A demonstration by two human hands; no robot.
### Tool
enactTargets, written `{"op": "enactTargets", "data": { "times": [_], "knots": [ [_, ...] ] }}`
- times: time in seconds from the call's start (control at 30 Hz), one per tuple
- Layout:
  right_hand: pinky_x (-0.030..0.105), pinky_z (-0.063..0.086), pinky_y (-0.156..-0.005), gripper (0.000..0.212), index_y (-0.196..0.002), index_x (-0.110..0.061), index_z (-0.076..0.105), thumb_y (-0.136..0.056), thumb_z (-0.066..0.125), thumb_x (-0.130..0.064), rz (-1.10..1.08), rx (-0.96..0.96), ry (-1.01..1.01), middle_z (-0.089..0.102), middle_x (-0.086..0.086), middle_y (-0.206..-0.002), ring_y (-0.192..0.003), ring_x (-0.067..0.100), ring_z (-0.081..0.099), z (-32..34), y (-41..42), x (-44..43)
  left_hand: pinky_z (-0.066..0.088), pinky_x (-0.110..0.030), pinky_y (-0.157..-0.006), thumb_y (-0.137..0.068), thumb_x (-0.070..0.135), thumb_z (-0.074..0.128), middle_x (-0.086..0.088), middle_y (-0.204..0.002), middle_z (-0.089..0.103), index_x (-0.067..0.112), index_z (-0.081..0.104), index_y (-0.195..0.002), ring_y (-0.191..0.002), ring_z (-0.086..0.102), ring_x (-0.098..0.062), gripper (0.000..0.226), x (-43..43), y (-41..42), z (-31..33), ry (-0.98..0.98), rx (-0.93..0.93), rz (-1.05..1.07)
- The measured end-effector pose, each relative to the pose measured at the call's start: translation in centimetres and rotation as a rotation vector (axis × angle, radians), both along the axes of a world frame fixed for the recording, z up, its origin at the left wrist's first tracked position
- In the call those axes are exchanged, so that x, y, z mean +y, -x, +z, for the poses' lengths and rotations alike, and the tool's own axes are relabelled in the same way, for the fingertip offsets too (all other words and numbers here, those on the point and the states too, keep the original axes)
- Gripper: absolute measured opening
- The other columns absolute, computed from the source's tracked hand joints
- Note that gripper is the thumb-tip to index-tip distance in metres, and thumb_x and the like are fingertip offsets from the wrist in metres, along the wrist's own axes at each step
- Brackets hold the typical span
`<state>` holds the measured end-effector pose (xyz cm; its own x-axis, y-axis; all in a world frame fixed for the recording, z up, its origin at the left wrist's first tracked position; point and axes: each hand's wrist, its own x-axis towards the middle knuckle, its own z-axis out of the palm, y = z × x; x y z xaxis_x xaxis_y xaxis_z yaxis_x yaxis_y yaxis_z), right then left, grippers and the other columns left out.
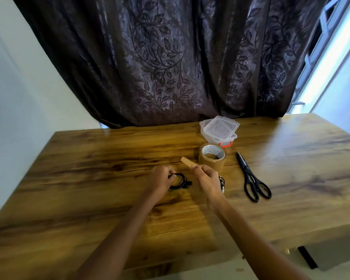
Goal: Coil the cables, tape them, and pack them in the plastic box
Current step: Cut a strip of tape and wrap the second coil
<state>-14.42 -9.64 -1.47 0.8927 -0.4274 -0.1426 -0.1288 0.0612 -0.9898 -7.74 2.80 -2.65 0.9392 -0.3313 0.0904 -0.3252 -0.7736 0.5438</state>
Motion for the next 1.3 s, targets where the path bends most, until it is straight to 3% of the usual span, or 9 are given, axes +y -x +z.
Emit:
{"op": "enactTargets", "data": {
  "times": [0.13, 0.27, 0.43, 0.5, 0.73, 0.87, 1.07, 1.17, 1.3],
  "knots": [
    [0.030, 0.040, -0.083, 0.033, -0.070, -0.012, 0.067, -0.092, 0.053, -0.032, 0.062, -0.094, 0.021, 0.069, 0.012, -0.092, -0.091, 0.016, 0.057, 2.9, -0.7, -0.4, 0.042, -0.006, -0.052, -0.085, 0.018, 0.064, 0.003, -0.083, 0.068, 0.012, 0.068, -0.099, -0.068, 0.062, -0.001, 0.015, -0.3, 0.0, 4.6, 0.250, 0.108, -0.076],
    [0.037, 0.034, -0.098, 0.047, -0.055, -0.021, 0.061, -0.091, 0.046, -0.049, 0.105, -0.125, 0.059, 0.070, 0.010, -0.098, -0.108, 0.024, 0.056, 5.7, -1.0, -1.3, 0.048, -0.014, -0.058, -0.082, 0.014, 0.068, 0.004, -0.070, 0.068, 0.012, 0.069, -0.089, -0.058, 0.064, 0.000, 0.008, -0.5, 0.2, 9.6, 0.507, 0.202, -0.133],
    [0.023, 0.046, -0.073, 0.048, -0.062, -0.008, 0.059, -0.096, 0.041, -0.037, 0.128, -0.304, -0.100, 0.071, 0.005, -0.069, -0.074, 0.009, 0.068, 10.4, -0.3, -1.9, 0.053, -0.027, -0.076, -0.083, 0.012, 0.066, 0.003, -0.071, 0.071, 0.012, 0.068, -0.086, -0.064, 0.066, -0.004, 0.004, -0.3, 0.6, 14.6, 0.798, 0.400, -0.222],
    [0.032, 0.049, -0.083, 0.048, -0.061, -0.009, 0.063, -0.095, 0.042, -0.035, 0.123, -0.389, -0.096, 0.070, 0.012, -0.074, -0.079, 0.019, 0.067, 11.9, -0.1, -2.1, 0.053, -0.032, -0.081, -0.083, 0.010, 0.064, 0.000, -0.073, 0.071, 0.011, 0.067, -0.087, -0.065, 0.065, -0.007, 0.005, -0.4, 0.7, 15.9, 0.897, 0.470, -0.241],
    [0.038, 0.050, -0.087, 0.036, -0.073, -0.009, 0.070, -0.091, 0.050, -0.032, 0.042, -0.541, -0.014, 0.071, 0.012, -0.087, -0.090, 0.023, 0.066, 15.0, 0.2, -1.9, 0.057, -0.020, -0.059, -0.083, 0.004, 0.062, -0.005, -0.069, 0.069, 0.004, 0.066, -0.084, -0.054, 0.062, -0.006, 0.004, -0.9, 1.2, 19.3, 1.096, 0.595, -0.209],
    [0.015, 0.049, -0.064, 0.010, -0.087, -0.005, 0.066, -0.089, 0.057, -0.009, -0.187, -0.765, 0.158, 0.066, -0.002, -0.076, -0.071, 0.000, 0.061, 15.7, 1.3, -1.1, 0.055, -0.017, -0.055, -0.082, 0.004, 0.064, -0.010, -0.077, 0.067, 0.002, 0.066, -0.082, -0.048, 0.059, -0.003, 0.002, -1.1, 1.5, 20.3, 1.122, 0.563, -0.162],
    [0.012, 0.044, -0.073, 0.009, -0.083, -0.008, 0.065, -0.082, 0.062, -0.016, -0.555, -1.023, 0.726, 0.062, -0.002, -0.085, -0.079, 0.007, 0.056, 15.1, 1.3, -0.1, 0.055, -0.018, -0.052, -0.082, 0.002, 0.063, -0.006, -0.062, 0.070, 0.001, 0.065, -0.083, -0.049, 0.063, -0.005, 0.002, -1.1, 2.6, 20.8, 1.186, 0.616, -0.149],
    [0.025, 0.043, -0.075, 0.010, -0.078, -0.006, 0.067, -0.081, 0.066, -0.015, -0.678, -1.088, 1.062, 0.065, 0.000, -0.083, -0.080, 0.011, 0.056, 14.2, 1.1, 0.1, 0.055, -0.018, -0.051, -0.083, 0.002, 0.062, -0.004, -0.058, 0.069, -0.002, 0.064, -0.085, -0.048, 0.062, -0.004, 0.005, -1.1, 3.0, 21.0, 1.224, 0.635, -0.138],
    [0.026, 0.041, -0.073, 0.007, -0.082, -0.012, 0.064, -0.084, 0.063, -0.018, -0.699, -1.052, 1.046, 0.064, -0.002, -0.084, -0.079, 0.010, 0.055, 13.4, 1.3, 0.7, 0.054, -0.017, -0.052, -0.084, 0.002, 0.061, -0.003, -0.057, 0.068, -0.001, 0.064, -0.084, -0.046, 0.060, -0.003, 0.004, -1.0, 3.3, 21.0, 1.241, 0.633, -0.123]
  ]
}}
